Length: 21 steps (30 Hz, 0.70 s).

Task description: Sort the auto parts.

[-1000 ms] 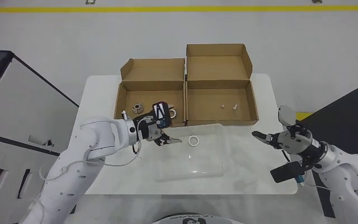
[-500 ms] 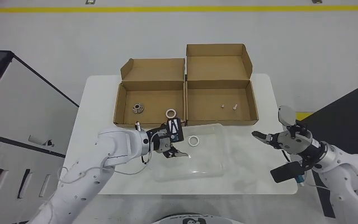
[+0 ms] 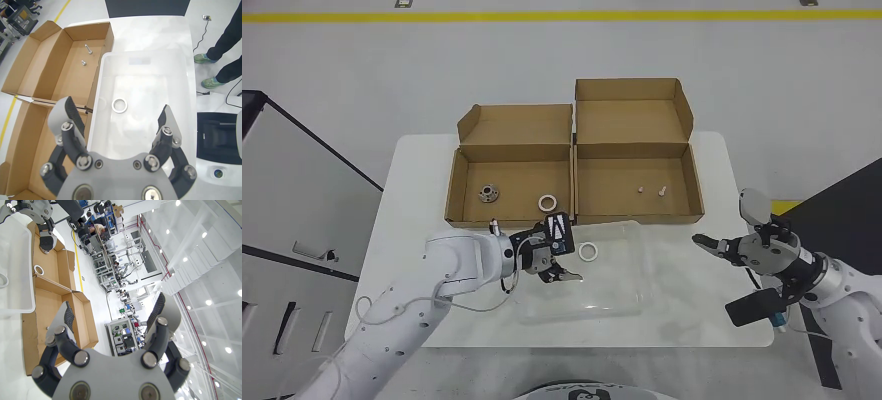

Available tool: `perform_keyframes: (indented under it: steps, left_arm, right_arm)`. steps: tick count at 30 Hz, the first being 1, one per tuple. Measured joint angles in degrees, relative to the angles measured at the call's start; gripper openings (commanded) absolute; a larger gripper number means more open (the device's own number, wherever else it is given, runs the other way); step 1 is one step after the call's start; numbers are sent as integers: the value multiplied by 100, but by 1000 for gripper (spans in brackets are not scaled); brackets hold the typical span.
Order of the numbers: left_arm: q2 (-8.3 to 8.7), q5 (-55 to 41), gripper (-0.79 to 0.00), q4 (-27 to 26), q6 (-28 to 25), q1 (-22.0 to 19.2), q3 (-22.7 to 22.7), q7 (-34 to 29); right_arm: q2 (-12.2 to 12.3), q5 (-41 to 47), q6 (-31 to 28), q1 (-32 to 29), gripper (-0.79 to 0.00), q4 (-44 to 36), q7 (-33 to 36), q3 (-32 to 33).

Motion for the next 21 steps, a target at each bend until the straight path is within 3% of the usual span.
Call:
perform_keyframes:
  steps: [15,18,21]
  left_arm:
    - [-13,25,0,-62,75,-16,68,-41]
    - [-60,-41,0,-161,360,-130,305,-571]
    - [-149,-423,0,-287,808,-422,608,-1506]
  right_arm:
    - [0,0,0,0,0,0,0,0]
    - [0,0,0,0,0,0,0,0]
    - [0,0,0,0,0,0,0,0]
